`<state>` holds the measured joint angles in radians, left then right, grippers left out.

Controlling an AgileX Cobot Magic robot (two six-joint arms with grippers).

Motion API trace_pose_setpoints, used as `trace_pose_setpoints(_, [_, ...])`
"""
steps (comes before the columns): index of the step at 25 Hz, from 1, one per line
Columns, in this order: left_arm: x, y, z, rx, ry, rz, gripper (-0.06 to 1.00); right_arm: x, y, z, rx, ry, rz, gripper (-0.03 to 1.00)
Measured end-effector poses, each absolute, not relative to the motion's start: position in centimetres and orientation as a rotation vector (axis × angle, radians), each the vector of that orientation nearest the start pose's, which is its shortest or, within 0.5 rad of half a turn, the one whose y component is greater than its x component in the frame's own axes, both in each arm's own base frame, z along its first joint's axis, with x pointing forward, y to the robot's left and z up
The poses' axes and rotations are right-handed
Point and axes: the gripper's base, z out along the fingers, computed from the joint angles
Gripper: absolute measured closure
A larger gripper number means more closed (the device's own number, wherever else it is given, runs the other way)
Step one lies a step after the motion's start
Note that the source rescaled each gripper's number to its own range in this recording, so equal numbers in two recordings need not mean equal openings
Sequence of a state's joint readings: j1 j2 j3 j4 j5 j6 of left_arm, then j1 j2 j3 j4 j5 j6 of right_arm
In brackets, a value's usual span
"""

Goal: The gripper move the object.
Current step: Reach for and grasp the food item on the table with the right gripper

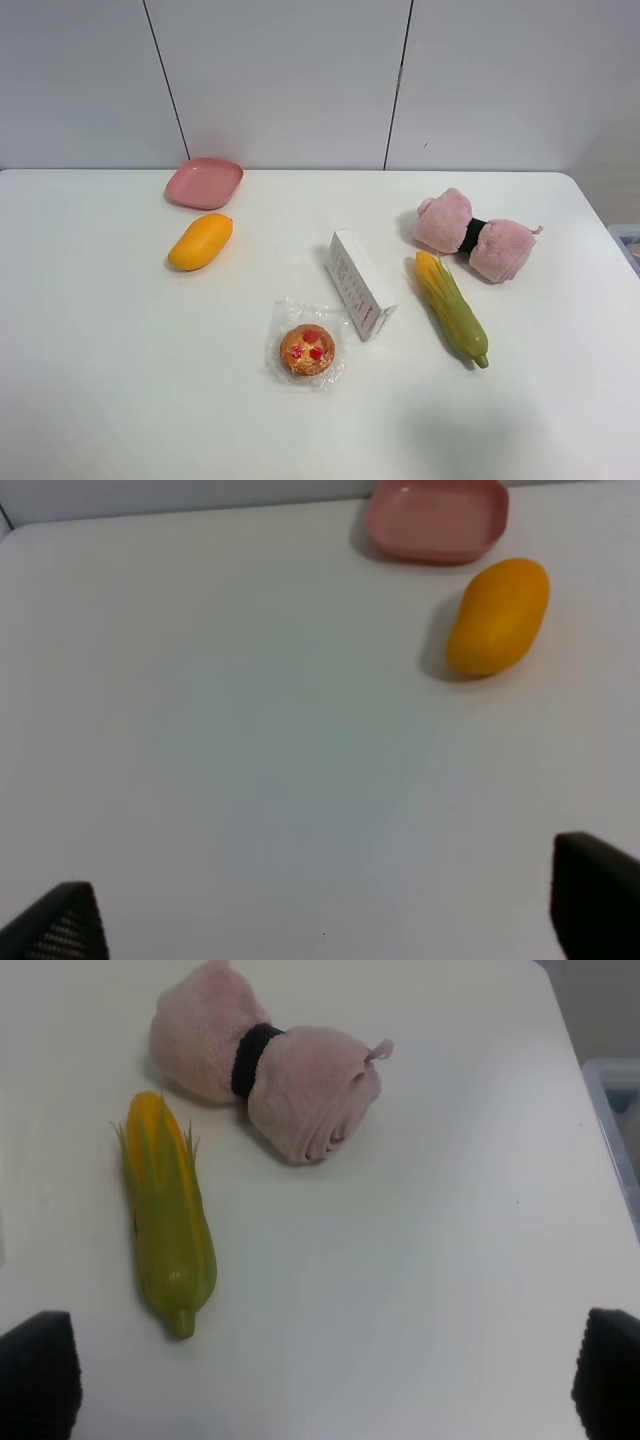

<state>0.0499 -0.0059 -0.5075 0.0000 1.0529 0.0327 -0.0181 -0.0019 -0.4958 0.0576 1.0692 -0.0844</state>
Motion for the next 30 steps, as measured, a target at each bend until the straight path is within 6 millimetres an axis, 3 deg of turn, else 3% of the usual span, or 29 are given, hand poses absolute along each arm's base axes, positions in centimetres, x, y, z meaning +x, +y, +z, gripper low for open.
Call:
trace_pose_setpoints(17, [-0.6, 0.0, 28.0, -0.017, 2.023, 0.052, -0.06, -0.5, 0.5, 27.6, -0.071, 2.054, 0.008, -0.03])
trace_pose_setpoints(24, [-0.6, 0.0, 28.0, -0.017, 2.023, 0.052, -0.06, 1.8, 1.5, 27.8, -0.061, 2.182, 0.187, -0.03])
trace_pose_setpoints(30, [-0.6, 0.0, 28.0, -0.017, 2.023, 0.052, -0.06, 4.5, 2.1, 31.5, -0.048, 2.228, 0.296, -0.03])
